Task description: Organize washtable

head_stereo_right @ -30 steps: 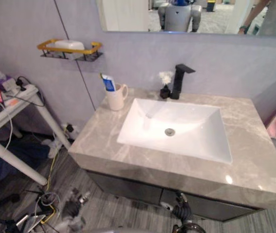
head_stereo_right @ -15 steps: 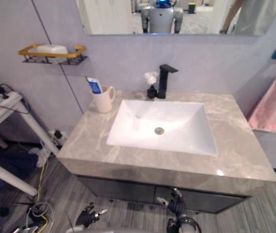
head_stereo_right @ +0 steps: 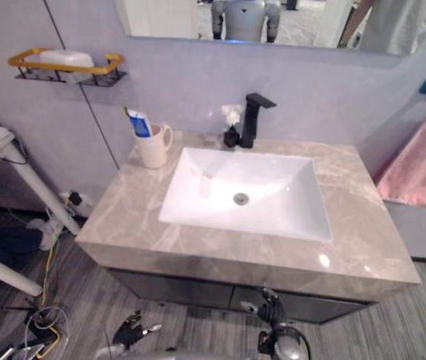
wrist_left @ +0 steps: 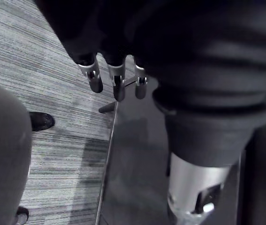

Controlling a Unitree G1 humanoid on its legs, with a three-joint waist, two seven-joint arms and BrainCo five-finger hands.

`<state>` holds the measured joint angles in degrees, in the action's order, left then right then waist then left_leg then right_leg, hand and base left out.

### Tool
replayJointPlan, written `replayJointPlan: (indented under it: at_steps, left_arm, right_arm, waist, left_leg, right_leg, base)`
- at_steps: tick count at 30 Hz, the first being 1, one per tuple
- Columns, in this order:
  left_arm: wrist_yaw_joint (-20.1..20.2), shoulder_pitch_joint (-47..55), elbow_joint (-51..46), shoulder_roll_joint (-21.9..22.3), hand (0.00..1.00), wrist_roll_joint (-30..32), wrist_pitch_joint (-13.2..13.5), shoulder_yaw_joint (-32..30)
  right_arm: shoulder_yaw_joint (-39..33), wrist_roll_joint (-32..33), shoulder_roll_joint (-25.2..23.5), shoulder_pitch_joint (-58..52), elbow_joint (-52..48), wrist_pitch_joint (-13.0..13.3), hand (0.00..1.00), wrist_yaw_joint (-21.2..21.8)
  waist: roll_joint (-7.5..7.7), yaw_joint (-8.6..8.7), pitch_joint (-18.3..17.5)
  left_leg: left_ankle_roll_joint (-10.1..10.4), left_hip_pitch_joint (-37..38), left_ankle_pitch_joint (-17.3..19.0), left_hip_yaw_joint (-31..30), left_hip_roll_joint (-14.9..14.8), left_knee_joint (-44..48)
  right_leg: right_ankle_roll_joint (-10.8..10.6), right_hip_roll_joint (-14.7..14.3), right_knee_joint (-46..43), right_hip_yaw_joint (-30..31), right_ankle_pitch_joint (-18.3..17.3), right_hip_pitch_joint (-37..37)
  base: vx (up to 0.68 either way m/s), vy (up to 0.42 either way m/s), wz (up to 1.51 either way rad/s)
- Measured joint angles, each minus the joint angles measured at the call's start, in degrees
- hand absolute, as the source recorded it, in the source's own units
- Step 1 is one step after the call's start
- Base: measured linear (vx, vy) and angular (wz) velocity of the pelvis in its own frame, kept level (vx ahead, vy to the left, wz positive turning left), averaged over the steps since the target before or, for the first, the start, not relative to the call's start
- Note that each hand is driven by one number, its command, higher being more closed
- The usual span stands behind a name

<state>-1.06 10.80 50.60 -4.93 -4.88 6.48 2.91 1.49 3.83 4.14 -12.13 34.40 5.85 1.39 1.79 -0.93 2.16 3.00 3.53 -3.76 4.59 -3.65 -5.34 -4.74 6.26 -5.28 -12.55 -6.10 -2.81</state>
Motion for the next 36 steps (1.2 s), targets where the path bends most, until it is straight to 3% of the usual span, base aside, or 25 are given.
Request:
replayJointPlan:
  at_steps: [4, 6, 8, 9, 11, 12, 15, 16, 17, 18, 19, 20, 22, 24, 25, 26, 27, 28, 29, 31, 32, 33, 34, 36]
  left_arm:
    - [1.05, -2.33, 0.01, -1.14, 0.0, 0.94, -0.09, 1.67]
    - [1.04, -4.07, -0.43, -1.22, 0.0, 0.97, -0.72, 1.48]
    - [1.07, -4.95, -0.62, -1.07, 0.0, 0.98, -0.93, 1.71]
    - [1.07, -5.05, -1.75, -0.89, 0.0, 1.06, -1.05, 1.53]
    - [1.12, -5.05, -3.89, 0.32, 0.0, 1.25, -1.26, 1.31]
    - [1.12, -5.21, -4.62, 0.42, 0.0, 1.55, -1.28, 1.36]
    - [1.07, -4.84, -6.57, 0.27, 0.0, 2.3, -1.28, 1.38]
    - [1.05, -5.09, -6.76, 0.37, 0.0, 2.32, -1.29, 1.5]
    - [1.02, -5.17, -6.98, 0.36, 0.0, 2.33, -1.31, 1.52]
    - [0.96, -5.24, -6.96, 0.64, 0.0, 2.33, -1.33, 1.58]
    - [0.92, -5.05, -7.16, 1.28, 0.0, 2.28, -1.16, 1.49]
    - [0.76, -5.29, -6.48, 3.64, 0.0, 2.25, -1.33, 1.67]
    - [0.85, -4.93, -6.27, 6.04, 0.0, 2.26, -1.1, 3.11]
    - [0.57, -4.75, -6.16, 7.64, 0.0, 2.91, -0.97, 5.65]
    - [0.51, -4.92, -6.07, 7.65, 0.0, 2.93, -0.95, 5.84]
    - [0.16, -5.19, -5.73, 7.55, 0.0, 2.95, -0.99, 5.85]
    - [-0.34, -5.71, -4.86, 7.05, 0.0, 3.33, -1.13, 5.92]
    - [-0.34, -6.11, -4.41, 6.34, 0.0, 3.34, -1.12, 5.98]
    - [-0.35, -6.7, -4.14, 6.15, 0.0, 3.33, -1.13, 5.98]
    - [-0.33, -8.1, -3.68, 5.36, 0.0, 3.32, -1.19, 6.12]
    - [-0.31, -8.31, -2.87, 4.9, 0.0, 3.32, -1.18, 6.37]
    - [-0.29, -8.18, -2.65, 4.56, 0.0, 3.33, -1.2, 6.5]
    - [-0.29, -7.78, -2.67, 4.29, 0.0, 3.35, -1.19, 6.56]
    - [-0.31, -7.37, -2.66, 3.48, 0.0, 3.38, -1.16, 6.97]
  right_arm:
    - [3.91, -0.84, 2.79, 0.12, -2.03, 0.06, 0.0, -0.28]
    - [1.63, -2.73, 2.75, -4.49, -1.37, 4.97, 0.0, 0.75]
    - [-4.37, -5.94, 2.73, -9.65, 5.71, 2.73, 0.0, 2.56]
    - [-7.68, -5.04, 2.32, -10.88, 8.87, 0.79, 0.0, 2.39]
    - [-7.46, -5.77, 2.77, -13.68, 8.31, -0.28, 0.0, 2.59]
    - [-7.08, -6.29, 2.24, -15.15, 6.26, -0.62, 0.0, 2.95]
    - [-4.72, -7.19, 1.02, -16.7, 0.43, -1.6, 0.0, 3.97]
    - [-3.14, -7.35, 0.69, -15.73, -1.84, -1.8, 0.0, 4.03]
    - [-1.47, -7.37, 0.12, -14.31, -3.35, -1.72, 0.0, 4.39]
    - [-0.83, -7.64, 0.0, -13.5, -3.73, -1.71, 0.0, 4.47]
    - [0.05, -8.2, 0.06, -12.0, -3.91, -1.59, 0.0, 4.35]
    - [1.39, -9.1, 1.96, -8.91, -3.59, -1.25, 0.0, 4.43]
    - [1.78, -9.2, 2.76, -7.98, -2.96, -1.24, 0.0, 4.9]
    - [2.75, -9.2, 3.94, -7.18, -1.19, 0.43, 0.0, 5.04]
    - [2.89, -9.2, 4.1, -6.97, -0.72, 0.61, 0.0, 5.06]
    - [2.88, -9.21, 4.1, -6.28, 0.25, 0.74, 0.0, 5.06]
    - [2.58, -9.23, 3.54, -4.79, 1.79, 0.59, 0.0, 4.89]
    - [1.78, -9.65, 2.94, -2.64, 4.24, 0.18, 0.0, 4.08]
    - [1.57, -9.99, 2.89, -1.44, 5.85, -0.01, 0.0, 3.25]
    - [1.08, -10.2, 2.94, 0.7, 9.44, -0.83, 0.0, 1.73]
    - [0.19, -10.02, 2.97, 0.72, 9.63, -1.08, 0.0, 1.21]
    - [-0.47, -9.97, 3.16, 0.69, 9.66, -1.15, 0.0, 1.18]
    - [-1.3, -9.92, 3.38, 0.94, 9.71, -1.17, 0.0, 1.15]
    - [-1.69, -9.34, 3.03, 1.64, 10.27, -1.36, 0.0, 1.07]
  waist:
    - [0.29, 0.17, 2.7]
    - [1.41, 0.17, 4.7]
    - [1.25, 0.95, 5.57]
    - [2.07, 1.02, 6.13]
    - [0.74, 1.9, 7.21]
    - [0.31, 1.73, 7.38]
    - [0.01, 0.67, 7.15]
    - [0.22, -0.3, 6.92]
    - [0.99, -1.03, 6.41]
    - [1.84, -1.31, 5.75]
    - [1.01, -2.75, 5.4]
    - [-0.65, -2.73, 5.81]
    - [-1.42, -2.48, 5.96]
    - [-1.52, -2.57, 5.7]
    - [-1.51, -2.59, 5.71]
    - [-1.18, -2.56, 5.63]
    - [-0.38, -1.61, 5.42]
    - [-0.12, -1.1, 5.39]
    - [0.11, -1.18, 5.6]
    - [0.8, -1.2, 6.49]
    - [0.09, -1.05, 6.81]
    - [-0.45, -0.86, 6.68]
    - [-1.99, -0.87, 6.68]
    - [-1.97, -0.75, 6.72]
  left_leg:
    - [0.38, -1.02, 1.17, -0.18, 0.08, 0.62]
    - [0.05, -3.19, 2.78, -1.91, 0.83, 4.51]
    - [-0.18, -6.94, 4.33, -6.27, 2.4, 9.58]
    - [-0.14, -7.76, 4.83, -7.62, 2.36, 10.88]
    - [0.16, -10.39, 5.84, -10.93, 1.59, 13.5]
    - [0.47, -11.28, 6.02, -12.63, 1.4, 14.63]
    - [3.65, -15.29, 7.03, -17.16, -1.09, 18.82]
    - [5.68, -16.58, 7.05, -18.73, -2.95, 19.56]
    - [7.74, -17.96, 6.39, -20.08, -4.61, 19.31]
    - [8.49, -18.07, 5.89, -20.69, -5.54, 18.22]
    - [9.06, -17.86, 4.65, -20.68, -7.62, 16.06]
    - [7.41, -17.74, 0.81, -21.3, -9.48, 14.11]
    - [6.23, -17.79, -4.92, -20.88, -9.06, 12.61]
    - [-0.15, -18.64, -12.06, -16.14, -8.67, 9.28]
    - [-0.24, -19.0, -11.54, -13.72, -8.44, 9.86]
    - [0.98, -19.24, -9.64, -9.28, -7.74, 11.79]
    - [3.62, -20.2, -7.0, -4.03, -6.72, 15.41]
    - [3.73, -20.76, -3.73, -1.1, -5.37, 18.56]
    - [3.08, -20.96, -2.03, 0.06, -4.86, 20.25]
    - [-0.9, -21.45, 4.02, 4.1, -3.38, 27.79]
    - [-3.32, -20.74, 8.15, 8.59, -3.96, 32.16]
    - [-4.49, -20.21, 9.76, 12.1, -4.88, 32.59]
    - [-5.03, -19.47, 10.89, 14.63, -5.31, 31.21]
    - [-4.55, -18.61, 11.03, 14.46, -3.29, 27.73]
  right_leg:
    - [0.06, 0.18, -1.45, 0.5, -0.7, 1.55]
    - [-0.32, 1.13, -6.31, 0.76, -2.81, 3.23]
    - [-0.22, 2.13, -12.77, 4.25, -5.61, 4.32]
    - [-0.34, 2.02, -16.32, 8.51, -6.82, 5.53]
    - [0.51, 1.46, -21.22, 11.07, -7.72, 7.61]
    - [2.62, 1.65, -24.76, 11.9, -9.24, 8.62]
    - [2.77, 4.15, -28.18, 14.96, -10.48, 8.32]
    - [2.96, 5.16, -26.99, 15.53, -9.63, 7.42]
    - [-0.3, 4.55, -23.86, 17.49, -9.21, 6.14]
    - [-2.43, 3.19, -22.45, 17.72, -10.74, 5.71]
    - [-4.04, 1.77, -20.62, 17.23, -13.21, 5.46]
    - [-3.32, -0.16, -21.59, 15.21, -16.57, 5.05]
    - [-1.57, -0.15, -25.32, 11.69, -19.34, 5.17]
    - [1.09, -0.24, -27.82, 5.6, -20.8, 4.81]
    - [2.05, -0.2, -27.67, 4.11, -20.37, 4.81]
    - [3.45, 0.01, -26.58, 2.24, -19.44, 4.8]
    - [4.24, 0.16, -23.98, -0.3, -17.54, 4.71]
    - [4.73, 0.17, -20.85, -2.51, -15.33, 4.56]
    - [4.94, 0.21, -19.53, -3.52, -14.27, 4.28]
    - [4.62, 1.47, -17.0, -6.92, -12.46, 3.66]
    - [4.1, 2.19, -16.19, -9.85, -12.14, 2.1]
    - [3.85, 2.21, -15.9, -11.41, -12.04, 1.27]
    - [2.98, 1.66, -15.34, -12.67, -12.05, 0.14]
    - [1.6, 2.22, -14.18, -13.12, -12.27, 0.0]
  base:
    - [-0.03, 0.016, -0.04]
    - [-0.01, 0.001, 0.46]
    - [0.03, 0.001, 1.03]
    - [0.0, -0.024, 0.82]
    - [-0.02, -0.07, 0.84]
    - [0.0, -0.178, 0.88]
    - [-0.05, -0.276, 0.65]
    - [-0.14, -0.538, 0.37]
    - [-0.14, -0.6, 0.38]
    - [-0.11, -0.453, 0.17]
    - [-0.17, -0.587, 0.18]
    - [-0.19, -0.534, 0.34]
    - [-0.22, -0.474, 1.09]
    - [-0.2, -0.369, 1.37]
    - [-0.14, -0.223, 0.79]
    - [-0.12, -0.174, 0.83]
    - [-0.13, -0.187, 1.02]
    - [-0.12, -0.177, 0.95]
    - [-0.08, -0.101, 0.88]
    - [-0.08, 0.004, 0.96]
    - [-0.09, 0.063, 1.07]
    - [-0.06, 0.119, 1.03]
    - [-0.03, 0.117, 0.74]
    - [-0.06, 0.148, 0.51]
